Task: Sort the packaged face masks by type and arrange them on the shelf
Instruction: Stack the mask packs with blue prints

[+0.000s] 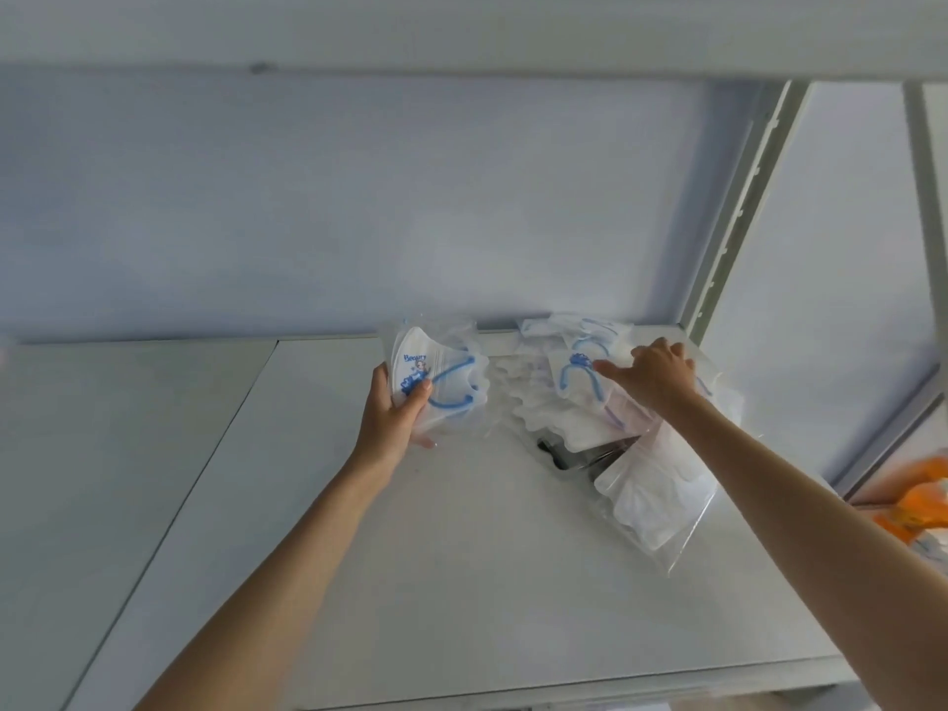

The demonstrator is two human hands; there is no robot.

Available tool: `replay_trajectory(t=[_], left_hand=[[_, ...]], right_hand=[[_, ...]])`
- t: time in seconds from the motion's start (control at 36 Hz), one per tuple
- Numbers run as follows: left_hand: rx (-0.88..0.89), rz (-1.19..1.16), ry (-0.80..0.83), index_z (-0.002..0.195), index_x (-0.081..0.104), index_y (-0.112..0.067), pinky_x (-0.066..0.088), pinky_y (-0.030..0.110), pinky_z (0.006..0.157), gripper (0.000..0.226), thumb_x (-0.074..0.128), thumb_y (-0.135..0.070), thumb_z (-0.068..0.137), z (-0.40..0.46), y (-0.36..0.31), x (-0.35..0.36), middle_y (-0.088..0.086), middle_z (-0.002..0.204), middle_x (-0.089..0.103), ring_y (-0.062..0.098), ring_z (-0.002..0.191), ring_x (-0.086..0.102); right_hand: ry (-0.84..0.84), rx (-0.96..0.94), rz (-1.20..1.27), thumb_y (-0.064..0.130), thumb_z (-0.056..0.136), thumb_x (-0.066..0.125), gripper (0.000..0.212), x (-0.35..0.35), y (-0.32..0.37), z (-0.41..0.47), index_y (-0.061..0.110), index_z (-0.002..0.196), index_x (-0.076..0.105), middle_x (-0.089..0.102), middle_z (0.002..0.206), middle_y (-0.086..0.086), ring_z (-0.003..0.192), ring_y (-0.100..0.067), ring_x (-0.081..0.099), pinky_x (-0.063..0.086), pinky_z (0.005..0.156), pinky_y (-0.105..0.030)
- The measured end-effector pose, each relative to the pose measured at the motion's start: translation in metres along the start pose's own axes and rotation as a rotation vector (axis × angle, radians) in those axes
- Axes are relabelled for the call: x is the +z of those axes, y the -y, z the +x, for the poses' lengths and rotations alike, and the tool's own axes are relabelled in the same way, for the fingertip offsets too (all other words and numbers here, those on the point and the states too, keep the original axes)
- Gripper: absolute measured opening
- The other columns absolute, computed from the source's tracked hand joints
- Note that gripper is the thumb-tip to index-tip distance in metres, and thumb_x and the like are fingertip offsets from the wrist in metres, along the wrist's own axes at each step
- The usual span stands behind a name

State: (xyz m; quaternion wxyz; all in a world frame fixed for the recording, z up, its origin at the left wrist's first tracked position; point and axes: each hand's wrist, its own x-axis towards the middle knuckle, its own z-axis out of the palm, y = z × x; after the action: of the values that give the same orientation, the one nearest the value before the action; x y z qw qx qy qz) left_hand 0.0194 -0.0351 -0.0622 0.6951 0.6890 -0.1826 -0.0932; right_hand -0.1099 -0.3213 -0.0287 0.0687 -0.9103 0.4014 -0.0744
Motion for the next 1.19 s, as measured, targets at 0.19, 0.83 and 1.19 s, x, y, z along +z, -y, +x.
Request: replay_trajectory(t=[0.19, 0.83, 1.19], left_hand=[[-0.016, 0.011, -0.006, 0.112, 0.046, -0.015, 0.050, 0.028, 0.040, 0.025, 0.062, -0.017, 0.093, -0.004, -0.002, -0.008, 0.008, 0.108, 0.060, 0.019, 0.083, 0.065], [-0.098, 0.014, 0.301, 0.128, 0.038, -0.021, 0.057, 0.033, 0.051, 0.038, 0.057, -0.024, 0.096, -0.007, -0.017, -0.005, 0.004, 0.122, 0.057, 0.017, 0.098, 0.064], [-0.086, -0.051, 0.344, 0.130, 0.039, -0.018, 0.057, 0.033, 0.055, 0.049, 0.067, -0.014, 0.089, -0.021, -0.013, -0.005, 0.003, 0.118, 0.061, 0.014, 0.100, 0.065]], right_hand=[[0.163, 0.030, -0.052, 0.074, 0.072, 0.058, 0.086, 0.004, 0.017, 0.009, 0.007, 0.126, 0.056, 0.045, 0.135, -0.018, 0.127, -0.037, 0.035, 0.030, 0.104, -0.047], [0.417, -0.451, 0.794, 0.005, 0.074, 0.078, 0.033, -0.054, 0.068, -0.050, 0.016, 0.102, 0.064, 0.066, 0.090, -0.001, 0.073, -0.006, 0.060, 0.047, 0.063, -0.011], [-0.052, -0.228, 0.718, 0.041, 0.072, 0.079, 0.072, 0.004, 0.110, -0.067, 0.021, 0.132, 0.045, 0.042, 0.125, -0.005, 0.116, -0.022, 0.042, 0.038, 0.101, -0.037]])
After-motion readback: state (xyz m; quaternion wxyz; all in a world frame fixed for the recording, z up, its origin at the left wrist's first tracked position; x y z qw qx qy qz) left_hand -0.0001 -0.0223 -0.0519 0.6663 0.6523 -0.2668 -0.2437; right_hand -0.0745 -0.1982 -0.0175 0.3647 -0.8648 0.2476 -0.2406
